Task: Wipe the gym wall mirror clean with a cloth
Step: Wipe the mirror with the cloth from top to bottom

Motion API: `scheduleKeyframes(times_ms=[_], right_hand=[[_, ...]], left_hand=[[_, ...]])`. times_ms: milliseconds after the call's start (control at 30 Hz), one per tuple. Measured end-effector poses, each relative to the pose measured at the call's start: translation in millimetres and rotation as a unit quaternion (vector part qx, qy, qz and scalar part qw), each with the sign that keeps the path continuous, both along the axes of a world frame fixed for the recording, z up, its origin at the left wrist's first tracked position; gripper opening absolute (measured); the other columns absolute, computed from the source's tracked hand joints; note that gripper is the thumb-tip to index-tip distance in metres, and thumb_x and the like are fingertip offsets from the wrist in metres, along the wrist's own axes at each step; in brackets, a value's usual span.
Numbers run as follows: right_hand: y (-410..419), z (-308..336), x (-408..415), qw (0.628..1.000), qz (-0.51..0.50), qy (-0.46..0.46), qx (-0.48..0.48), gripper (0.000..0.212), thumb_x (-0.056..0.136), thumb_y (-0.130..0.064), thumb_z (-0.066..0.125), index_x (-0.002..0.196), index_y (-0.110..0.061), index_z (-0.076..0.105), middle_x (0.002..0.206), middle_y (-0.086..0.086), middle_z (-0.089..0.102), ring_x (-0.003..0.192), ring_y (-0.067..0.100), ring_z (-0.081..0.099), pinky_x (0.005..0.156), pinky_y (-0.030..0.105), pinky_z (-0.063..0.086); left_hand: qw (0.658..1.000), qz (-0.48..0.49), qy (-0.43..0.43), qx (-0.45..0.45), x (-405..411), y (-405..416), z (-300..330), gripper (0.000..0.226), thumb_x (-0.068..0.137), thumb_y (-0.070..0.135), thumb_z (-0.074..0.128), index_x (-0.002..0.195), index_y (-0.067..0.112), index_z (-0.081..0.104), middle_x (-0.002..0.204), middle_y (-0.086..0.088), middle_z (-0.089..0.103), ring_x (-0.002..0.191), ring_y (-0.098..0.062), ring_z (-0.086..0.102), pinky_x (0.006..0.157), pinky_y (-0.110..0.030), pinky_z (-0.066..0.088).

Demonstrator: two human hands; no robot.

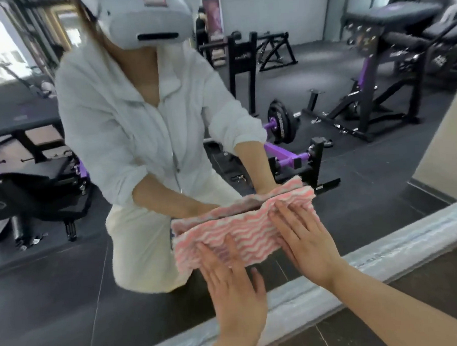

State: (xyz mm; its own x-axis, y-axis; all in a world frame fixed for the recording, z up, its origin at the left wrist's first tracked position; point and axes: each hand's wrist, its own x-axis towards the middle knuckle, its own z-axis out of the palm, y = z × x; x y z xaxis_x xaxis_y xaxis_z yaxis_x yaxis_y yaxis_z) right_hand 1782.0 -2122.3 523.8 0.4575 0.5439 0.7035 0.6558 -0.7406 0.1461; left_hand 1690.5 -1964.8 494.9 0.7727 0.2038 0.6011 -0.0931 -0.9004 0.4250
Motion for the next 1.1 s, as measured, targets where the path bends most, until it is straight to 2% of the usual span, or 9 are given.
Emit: scheduleKeyframes(times_ms=[67,200,267,367,467,733,800,933,1100], right_hand=[[7.5,-8.4,4.9,0.999,-0.001,-0.029,0.040,0.044,0.105,-0.028,0.022,0.143,-0.009,0.032,0.148,0.011,0.034,0.128,0.029,0.041,0.113,0.042,0.025],[28.7,-8.0,15.4,0.985,0.008,-0.110,0.130,0.041,0.105,-0.028,0.026,0.135,-0.002,0.039,0.144,0.014,0.042,0.127,0.029,0.042,0.116,0.038,0.020],[35.7,-10.6,24.9,0.978,-0.003,-0.143,0.150,0.043,0.105,-0.031,0.026,0.137,-0.004,0.037,0.144,0.016,0.036,0.132,0.033,0.036,0.116,0.043,0.018],[41.1,-11.6,37.7,0.971,-0.029,-0.155,0.179,0.046,0.105,-0.042,0.020,0.146,-0.023,0.026,0.149,0.018,0.021,0.137,0.041,0.019,0.116,0.051,0.009],[43.6,-15.9,44.1,0.969,-0.035,-0.156,0.188,0.046,0.104,-0.046,0.014,0.147,-0.032,0.024,0.153,0.024,0.018,0.141,0.043,0.011,0.111,0.062,0.015],[54.9,-99.2,24.6,0.978,-0.089,-0.110,0.155,0.053,0.104,-0.031,0.008,0.143,0.001,0.023,0.150,0.024,0.023,0.138,0.041,0.018,0.114,0.051,0.007],[56.4,-77.5,26.1,0.973,-0.102,-0.103,0.177,0.055,0.100,-0.029,0.019,0.146,0.001,0.015,0.153,0.024,0.021,0.140,0.039,0.013,0.114,0.049,0.004],[59.0,13.6,28.6,0.963,-0.103,-0.027,0.249,0.064,0.100,-0.040,0.018,0.147,-0.016,-0.018,0.159,0.010,-0.015,0.145,0.028,-0.017,0.116,0.037,-0.016],[59.8,63.5,28.7,0.962,-0.085,-0.042,0.256,0.064,0.104,-0.036,0.027,0.151,-0.019,-0.012,0.161,0.007,-0.013,0.147,0.027,-0.015,0.116,0.039,-0.012]], left_hand=[[0.995,-0.002,-0.066,0.075,11.1,17.6,-2.2,0.060,0.096,0.034,0.032,0.147,0.007,0.018,0.156,-0.025,-0.011,0.144,-0.042,-0.004,0.114,-0.054,0.012],[0.964,-0.016,-0.182,0.191,40.4,39.6,26.1,0.050,0.103,0.033,0.019,0.131,-0.004,0.038,0.152,-0.022,0.020,0.147,-0.028,0.003,0.116,-0.050,0.015],[0.945,-0.002,-0.228,0.236,53.5,45.9,40.8,0.044,0.102,0.032,0.024,0.129,0.001,0.040,0.155,-0.016,0.018,0.147,-0.026,0.003,0.119,-0.048,0.008],[0.913,0.042,-0.272,0.300,63.4,54.9,48.4,0.045,0.094,0.039,0.035,0.134,0.019,0.038,0.154,-0.010,0.019,0.143,-0.035,0.013,0.111,-0.063,0.001],[0.882,0.088,-0.307,0.346,70.1,61.8,40.4,0.054,0.092,0.048,0.038,0.143,0.030,0.032,0.154,-0.013,0.023,0.139,-0.041,0.014,0.106,-0.066,-0.002],[0.852,0.059,-0.285,0.435,70.5,54.6,-38.1,0.067,0.088,0.051,0.038,0.149,0.032,0.017,0.155,-0.015,0.015,0.144,-0.035,-0.015,0.114,-0.053,-0.009],[0.842,0.059,-0.293,0.450,74.1,55.5,-12.5,0.064,0.089,0.052,0.035,0.148,0.028,0.022,0.155,-0.014,0.020,0.146,-0.035,-0.005,0.114,-0.054,-0.010],[0.838,0.087,-0.324,0.430,83.8,46.4,75.3,0.062,0.095,0.053,0.024,0.148,0.022,0.031,0.153,-0.015,0.029,0.140,-0.041,0.022,0.110,-0.061,-0.004],[0.859,0.073,-0.333,0.381,84.3,39.4,117.2,0.062,0.096,0.049,0.022,0.147,0.018,0.033,0.155,-0.017,0.025,0.142,-0.041,0.017,0.108,-0.063,0.004]])
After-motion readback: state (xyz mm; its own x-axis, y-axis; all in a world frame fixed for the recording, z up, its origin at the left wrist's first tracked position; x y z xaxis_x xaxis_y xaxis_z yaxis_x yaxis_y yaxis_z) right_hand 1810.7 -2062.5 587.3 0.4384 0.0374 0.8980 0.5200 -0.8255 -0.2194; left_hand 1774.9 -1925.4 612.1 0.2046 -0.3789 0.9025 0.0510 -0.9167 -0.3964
